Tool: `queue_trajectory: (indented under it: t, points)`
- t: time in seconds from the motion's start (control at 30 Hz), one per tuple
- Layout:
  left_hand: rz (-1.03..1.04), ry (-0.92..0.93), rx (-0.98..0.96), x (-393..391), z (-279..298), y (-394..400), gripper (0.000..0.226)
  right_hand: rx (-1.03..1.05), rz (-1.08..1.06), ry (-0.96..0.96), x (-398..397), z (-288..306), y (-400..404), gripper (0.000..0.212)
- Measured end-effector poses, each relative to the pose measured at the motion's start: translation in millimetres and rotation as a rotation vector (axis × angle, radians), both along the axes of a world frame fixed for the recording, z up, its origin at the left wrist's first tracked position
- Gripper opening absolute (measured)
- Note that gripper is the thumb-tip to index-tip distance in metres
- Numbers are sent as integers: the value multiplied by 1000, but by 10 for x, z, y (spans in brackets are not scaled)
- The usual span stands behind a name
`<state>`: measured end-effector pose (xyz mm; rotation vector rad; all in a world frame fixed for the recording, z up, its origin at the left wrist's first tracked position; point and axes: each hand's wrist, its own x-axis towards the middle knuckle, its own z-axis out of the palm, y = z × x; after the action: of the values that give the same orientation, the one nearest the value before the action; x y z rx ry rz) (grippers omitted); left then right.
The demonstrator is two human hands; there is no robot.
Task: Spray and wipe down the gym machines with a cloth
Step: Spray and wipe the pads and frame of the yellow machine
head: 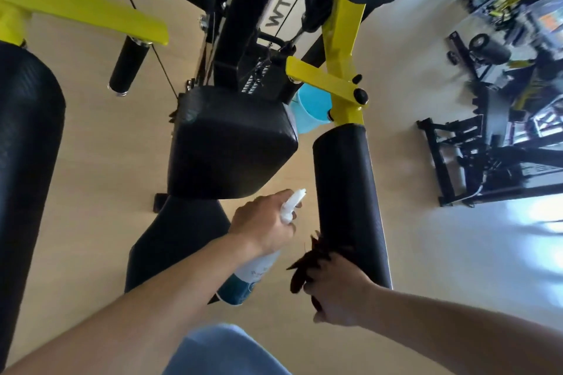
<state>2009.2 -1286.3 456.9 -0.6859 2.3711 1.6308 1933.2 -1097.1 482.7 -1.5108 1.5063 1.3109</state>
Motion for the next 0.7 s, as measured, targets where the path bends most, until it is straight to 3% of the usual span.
queue_trajectory:
  t: [0.1, 0.2, 0.33, 0.4, 0.5, 0.6, 0.7]
  points:
    - [18, -7, 12, 50, -36, -17, 23, -90, 78, 70, -306, -34, -313, 52]
    - [-18, -3, 15, 59, -102, -50, 25, -333, 183, 326, -961, 59, -1041, 55]
    - [-25, -4, 8, 20, -119, -55, 26, -515, 76, 546, -1417, 224, -1648, 48]
    - [43, -4, 19, -1, -115, -61, 29, -495, 96, 510, -1283, 142, -1492, 47]
    - [93, 0, 43, -30, -84, -87, 28, -374, 148, 271, -665, -85, -685, 55]
    - [76, 25, 57, -54, -42, -106, 26, -57, 114, 37, -7, -177, 130, 50]
    - [91, 26, 57, -50, -59, -100, 24, 15, 204, 23, 70, -201, 219, 46]
